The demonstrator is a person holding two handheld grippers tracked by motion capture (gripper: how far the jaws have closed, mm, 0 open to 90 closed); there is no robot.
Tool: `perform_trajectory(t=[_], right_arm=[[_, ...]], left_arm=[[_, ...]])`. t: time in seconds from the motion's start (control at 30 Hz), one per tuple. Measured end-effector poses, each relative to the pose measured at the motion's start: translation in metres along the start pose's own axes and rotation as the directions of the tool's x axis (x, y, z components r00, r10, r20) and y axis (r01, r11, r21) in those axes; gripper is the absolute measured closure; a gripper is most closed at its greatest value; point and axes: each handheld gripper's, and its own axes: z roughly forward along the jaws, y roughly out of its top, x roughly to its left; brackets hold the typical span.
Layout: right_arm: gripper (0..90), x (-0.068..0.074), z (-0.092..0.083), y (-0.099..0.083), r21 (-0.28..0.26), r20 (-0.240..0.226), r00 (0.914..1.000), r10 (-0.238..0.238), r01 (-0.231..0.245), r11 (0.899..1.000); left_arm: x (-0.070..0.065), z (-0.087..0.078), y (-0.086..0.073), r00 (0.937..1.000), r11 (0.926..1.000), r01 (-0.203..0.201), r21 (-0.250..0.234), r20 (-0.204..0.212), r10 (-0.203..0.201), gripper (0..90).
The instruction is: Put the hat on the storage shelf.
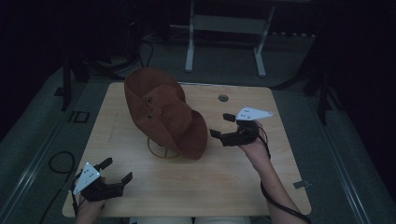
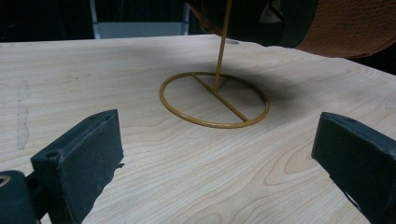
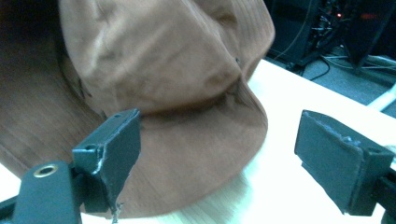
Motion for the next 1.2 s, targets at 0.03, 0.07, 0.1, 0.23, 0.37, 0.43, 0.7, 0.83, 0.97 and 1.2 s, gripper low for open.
perform_trajectory(t=[0.03,0.07,0.1,0.23,0.37,0.43,0.7,0.83,0.97,1.2], right_arm=[[14.5,-0.003,-0.002,-0.009,0.005,0.005,0.9999,0.013,-0.013,1.000],[14.6,-0.004,-0.003,-0.012,0.007,0.013,0.9998,0.014,-0.015,1.000],[14.6,-0.005,-0.004,-0.016,0.009,0.021,0.9997,0.014,-0.014,1.000],[14.5,-0.010,-0.010,-0.031,0.016,0.048,0.9986,0.022,-0.023,1.000],[14.5,-0.016,-0.017,-0.046,0.029,0.067,0.9968,0.043,-0.045,0.999],[14.5,-0.017,-0.020,-0.054,0.049,0.066,0.9965,0.051,-0.054,0.997],[14.4,-0.022,-0.031,-0.085,0.048,0.101,0.9935,0.054,-0.059,0.997],[14.5,-0.023,-0.036,-0.102,0.076,0.121,0.9913,0.053,-0.062,0.995],[14.3,-0.024,-0.042,-0.116,0.081,0.137,0.9891,0.053,-0.065,0.995],[14.1,-0.025,-0.056,-0.136,0.082,0.160,0.9832,0.087,-0.101,0.992]], left_arm=[[0.000,0.000,0.000,1.0000,1.0000,0.001,-0.001,0.000,-0.001,2.5],[0.000,0.000,0.000,1.0000,1.0000,-0.001,0.000,0.000,0.001,2.5],[0.000,0.000,0.000,1.0000,1.0000,-0.003,0.001,0.000,0.003,2.5],[0.000,0.001,0.000,1.0000,0.9999,-0.006,0.010,0.003,0.006,2.6],[-0.001,0.002,-0.001,0.9999,0.9998,-0.013,0.016,0.007,0.013,2.5],[-0.001,0.002,-0.001,0.9999,0.9998,-0.013,0.017,0.008,0.013,2.6],[-0.001,0.003,-0.002,0.9999,0.9997,-0.010,0.020,0.005,0.010,2.5],[-0.001,0.003,-0.002,1.0000,0.9998,-0.007,0.019,0.007,0.007,2.6],[-0.001,0.003,-0.002,0.9999,0.9997,-0.009,0.024,0.007,0.009,2.5],[-0.002,0.004,-0.002,0.9999,0.9997,-0.008,0.023,0.006,0.008,2.6]])
